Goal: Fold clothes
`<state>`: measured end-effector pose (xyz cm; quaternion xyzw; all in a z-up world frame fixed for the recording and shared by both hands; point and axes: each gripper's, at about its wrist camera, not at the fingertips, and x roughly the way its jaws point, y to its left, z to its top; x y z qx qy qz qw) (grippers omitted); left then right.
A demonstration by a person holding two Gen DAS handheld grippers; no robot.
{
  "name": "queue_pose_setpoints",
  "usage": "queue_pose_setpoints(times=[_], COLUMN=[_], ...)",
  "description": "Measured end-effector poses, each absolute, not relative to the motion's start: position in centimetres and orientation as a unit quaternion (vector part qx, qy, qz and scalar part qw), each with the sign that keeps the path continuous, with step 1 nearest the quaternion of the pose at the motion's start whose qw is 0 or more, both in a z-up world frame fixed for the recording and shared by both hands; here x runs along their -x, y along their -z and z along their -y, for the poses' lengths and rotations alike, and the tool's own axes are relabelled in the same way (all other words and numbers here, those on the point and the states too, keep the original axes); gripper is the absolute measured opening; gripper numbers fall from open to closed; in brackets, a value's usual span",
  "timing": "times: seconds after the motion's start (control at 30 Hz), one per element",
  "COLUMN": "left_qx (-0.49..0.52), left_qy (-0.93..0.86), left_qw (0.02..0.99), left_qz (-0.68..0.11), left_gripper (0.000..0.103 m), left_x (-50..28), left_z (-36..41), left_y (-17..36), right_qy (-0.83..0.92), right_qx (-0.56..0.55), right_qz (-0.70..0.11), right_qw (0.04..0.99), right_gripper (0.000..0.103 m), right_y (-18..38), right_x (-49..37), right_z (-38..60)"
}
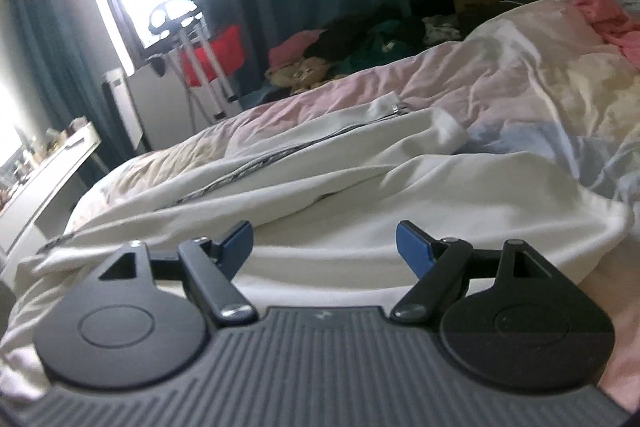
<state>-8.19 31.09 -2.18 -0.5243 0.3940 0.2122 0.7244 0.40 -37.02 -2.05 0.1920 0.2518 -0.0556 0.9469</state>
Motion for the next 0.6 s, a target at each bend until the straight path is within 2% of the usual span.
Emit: queue_pose_setpoints(times=[0.33,0.5,0.6], left_qx=[0.518,0.498,0.475], left_qy=[-0.262,-0.287,-0.301], left_qw=[0.719,0.738,0.760], left_qz=[-0.381,-0.353,-0.325], left_gripper=[0.079,0.066,0.059], left_x=[7.6,7.8,8.1], left_z=[-31.4,-31.0,-30.5], left_y=[4.3,4.0,3.0], right_qy=[0.094,0.142,0.163], right_qx=[-0.253,-0.295,-0.360], right_qz=[-0.250,-0.223,-0.211], right_qw=[0.930,0.918,0.894], right_gripper=[0.080,0.080,0.080], right_y=[2.5,2.4,2.8], right_x=[-0.1,0.7,1.5], right_z=[39.9,42.5,45.8])
